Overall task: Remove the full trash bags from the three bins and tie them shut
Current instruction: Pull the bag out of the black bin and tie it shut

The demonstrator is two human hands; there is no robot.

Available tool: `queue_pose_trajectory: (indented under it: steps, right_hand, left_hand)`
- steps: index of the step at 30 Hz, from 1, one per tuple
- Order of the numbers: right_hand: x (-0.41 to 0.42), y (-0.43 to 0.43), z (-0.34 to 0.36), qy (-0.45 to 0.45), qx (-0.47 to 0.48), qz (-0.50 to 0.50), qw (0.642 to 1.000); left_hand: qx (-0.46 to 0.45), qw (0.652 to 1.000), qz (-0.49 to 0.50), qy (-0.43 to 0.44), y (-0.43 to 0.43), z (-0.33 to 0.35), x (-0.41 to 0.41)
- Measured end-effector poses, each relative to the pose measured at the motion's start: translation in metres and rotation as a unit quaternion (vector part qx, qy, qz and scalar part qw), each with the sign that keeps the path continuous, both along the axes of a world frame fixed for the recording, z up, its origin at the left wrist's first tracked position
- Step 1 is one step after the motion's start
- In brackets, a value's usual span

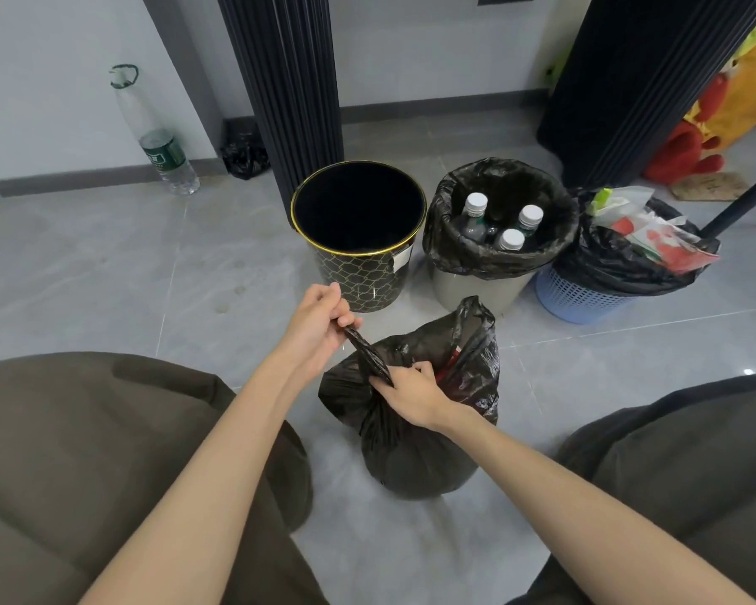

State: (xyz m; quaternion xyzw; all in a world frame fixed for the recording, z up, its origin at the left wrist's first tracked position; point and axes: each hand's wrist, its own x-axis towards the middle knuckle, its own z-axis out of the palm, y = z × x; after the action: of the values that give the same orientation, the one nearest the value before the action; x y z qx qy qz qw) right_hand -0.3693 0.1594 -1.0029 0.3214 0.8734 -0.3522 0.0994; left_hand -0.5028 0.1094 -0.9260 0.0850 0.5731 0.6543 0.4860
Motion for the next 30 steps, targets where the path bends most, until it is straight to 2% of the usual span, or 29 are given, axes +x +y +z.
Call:
queue_pose_trajectory:
  steps: [3,5,8,10,11,16,20,25,28,30]
  right_hand:
    - [-0.001,0.000,-0.006,0.014,0.022,-0.031,0.999]
    - [0.000,0.000,-0.009,0.021,0.025,-0.046,0.998]
    - [0.002,0.001,-0.011,0.013,0.020,-0.060,0.998]
    - [0.001,0.001,-0.011,0.006,0.022,-0.057,0.998]
    - [0.001,0.001,-0.011,0.001,0.023,-0.052,0.998]
    - [-0.002,-0.001,-0.011,-0.015,0.029,-0.040,0.999]
    - [-0.003,0.000,-0.006,-0.024,0.036,-0.024,0.999]
    - [0.020,0.017,0.005,-0.049,0.125,0.070,0.988]
    - [0.040,0.032,0.015,-0.039,0.096,0.052,0.993]
    - [0.051,0.042,0.023,-0.038,0.117,0.041,0.991]
  left_hand:
    - [0.007,1.000,0.018,-0.010,-0.005,-0.002,-0.005]
    - [-0.030,0.999,-0.015,0.022,-0.010,-0.010,-0.011]
    - [-0.134,0.972,-0.161,0.105,-0.023,-0.027,-0.009]
    - [-0.155,0.935,-0.285,0.145,-0.028,-0.033,0.002]
    - [-0.149,0.924,-0.312,0.164,-0.028,-0.035,0.007]
    - [-0.115,0.921,-0.292,0.230,-0.018,-0.037,0.011]
    - [-0.122,0.959,-0.187,0.176,-0.011,-0.046,0.019]
    - [-0.104,0.986,-0.050,0.117,-0.004,-0.047,0.019]
    - [-0.121,0.983,-0.050,0.132,-0.002,-0.042,0.020]
    - [-0.130,0.976,-0.069,0.159,-0.001,-0.041,0.022]
